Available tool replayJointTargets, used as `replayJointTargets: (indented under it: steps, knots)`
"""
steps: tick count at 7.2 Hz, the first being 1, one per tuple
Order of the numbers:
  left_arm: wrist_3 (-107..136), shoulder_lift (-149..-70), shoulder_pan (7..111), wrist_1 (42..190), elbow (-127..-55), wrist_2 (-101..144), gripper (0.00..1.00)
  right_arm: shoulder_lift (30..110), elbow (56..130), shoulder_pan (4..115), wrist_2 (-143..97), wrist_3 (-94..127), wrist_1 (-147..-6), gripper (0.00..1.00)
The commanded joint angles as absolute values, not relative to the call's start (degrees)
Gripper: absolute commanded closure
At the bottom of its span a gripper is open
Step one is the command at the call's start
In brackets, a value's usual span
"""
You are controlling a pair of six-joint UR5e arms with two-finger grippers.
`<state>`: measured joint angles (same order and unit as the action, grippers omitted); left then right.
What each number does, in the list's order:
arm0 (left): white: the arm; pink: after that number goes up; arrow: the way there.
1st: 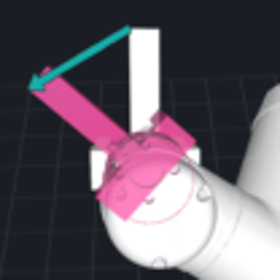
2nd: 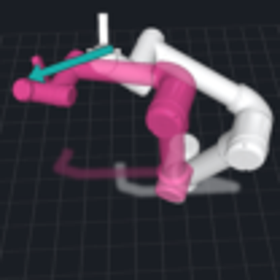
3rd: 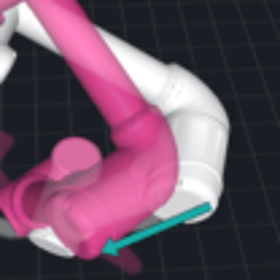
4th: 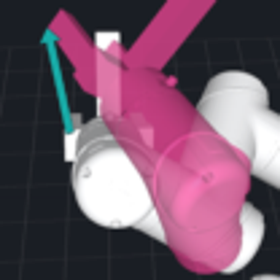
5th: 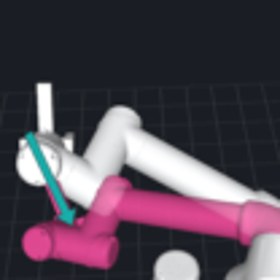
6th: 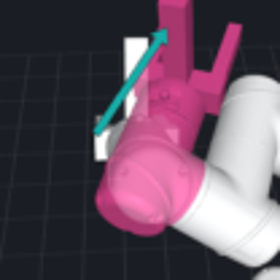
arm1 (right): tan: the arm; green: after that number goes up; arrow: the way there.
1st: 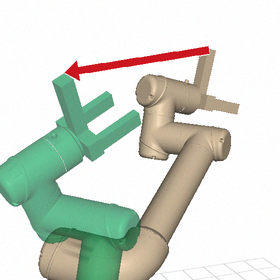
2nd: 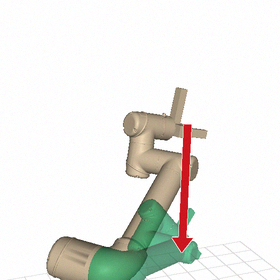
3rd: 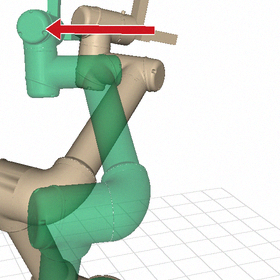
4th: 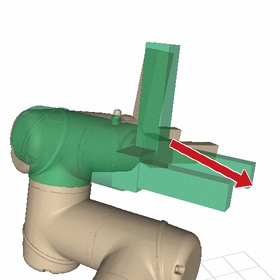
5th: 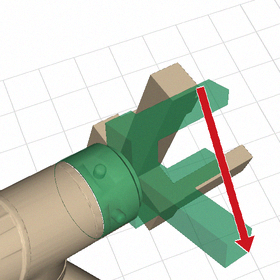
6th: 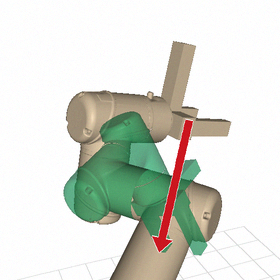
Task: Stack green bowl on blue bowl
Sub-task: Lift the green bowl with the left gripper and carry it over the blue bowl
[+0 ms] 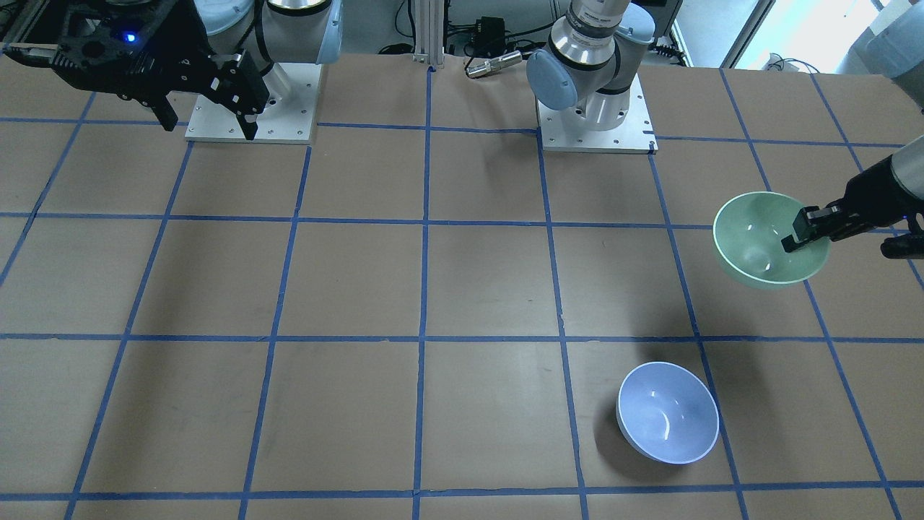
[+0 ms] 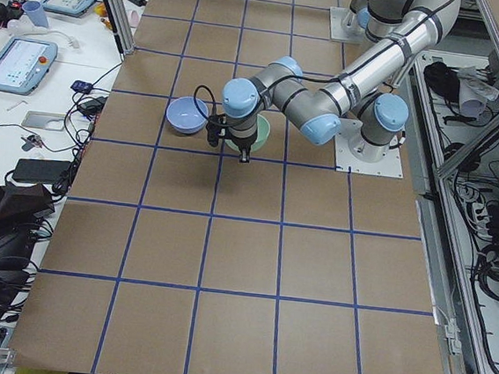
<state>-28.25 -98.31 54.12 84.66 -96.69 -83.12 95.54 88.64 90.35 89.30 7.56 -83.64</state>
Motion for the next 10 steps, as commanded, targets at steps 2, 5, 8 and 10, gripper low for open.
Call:
replayJointTargets:
  steps: [2, 5, 8, 10]
  knots:
    - [-12.24, -102.82, 64.91, 85.26, -90.01, -77.00, 1.00, 95.54, 88.68, 90.35, 89.30, 7.56, -83.67, 0.00]
    - [-6.94, -107.82, 69.25, 79.81, -85.54, -76.82, 1.00, 95.54, 88.59, 90.35, 89.30, 7.56, -83.67, 0.00]
    - [-7.99, -113.36, 69.26, 79.54, -82.62, -76.90, 1.00, 95.54, 88.59, 90.35, 89.30, 7.56, -83.67, 0.00]
    - [-7.20, -114.87, 69.43, 77.53, -81.74, -75.51, 1.00, 95.54, 88.59, 90.35, 89.30, 7.56, -83.58, 0.00]
